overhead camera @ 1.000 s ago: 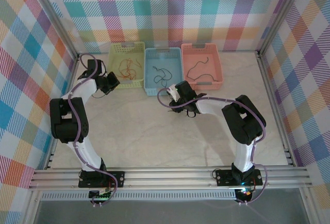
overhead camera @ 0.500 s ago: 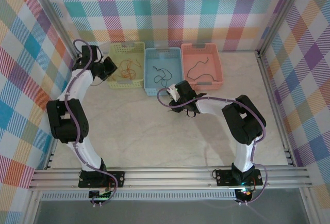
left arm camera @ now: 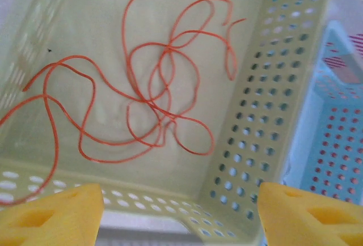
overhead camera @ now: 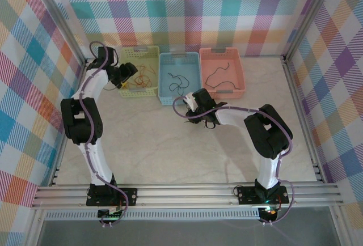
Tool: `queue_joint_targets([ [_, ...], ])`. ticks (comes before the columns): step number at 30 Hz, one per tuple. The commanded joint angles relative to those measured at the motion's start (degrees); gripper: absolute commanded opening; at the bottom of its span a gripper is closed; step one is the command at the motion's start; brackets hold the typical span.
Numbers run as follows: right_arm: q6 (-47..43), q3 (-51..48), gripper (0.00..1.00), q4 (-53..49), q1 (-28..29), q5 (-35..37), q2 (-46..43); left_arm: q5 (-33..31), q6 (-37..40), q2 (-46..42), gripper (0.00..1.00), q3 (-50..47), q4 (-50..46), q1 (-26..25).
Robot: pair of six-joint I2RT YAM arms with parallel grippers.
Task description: Untangle the cables
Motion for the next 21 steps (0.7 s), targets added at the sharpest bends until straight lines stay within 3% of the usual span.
queue_joint_targets([
  [1,-1.7,0.0,0.35,2.0,1.0,-2.5,-0.8,-1.1,1.0,-12.4,0.73,-2.4,-0.1,-1.9],
  [12,-4.9,-2.2,0.35,6.4,3.9,-9.8,-3.0,2.2,-2.4,-42.6,0.79,-36.1,10.7,-7.0],
  [16,-4.9,-4.3,0.35,10.0,4.5,-15.3,-4.7,5.8,-3.8,-47.0,0.79,-45.2,13.2,-8.8],
  [21,-3.7,-6.1,0.39,12.9,4.6,-22.1,-6.5,6.4,-2.8,-48.0,0.77,-49.2,11.1,-14.5],
])
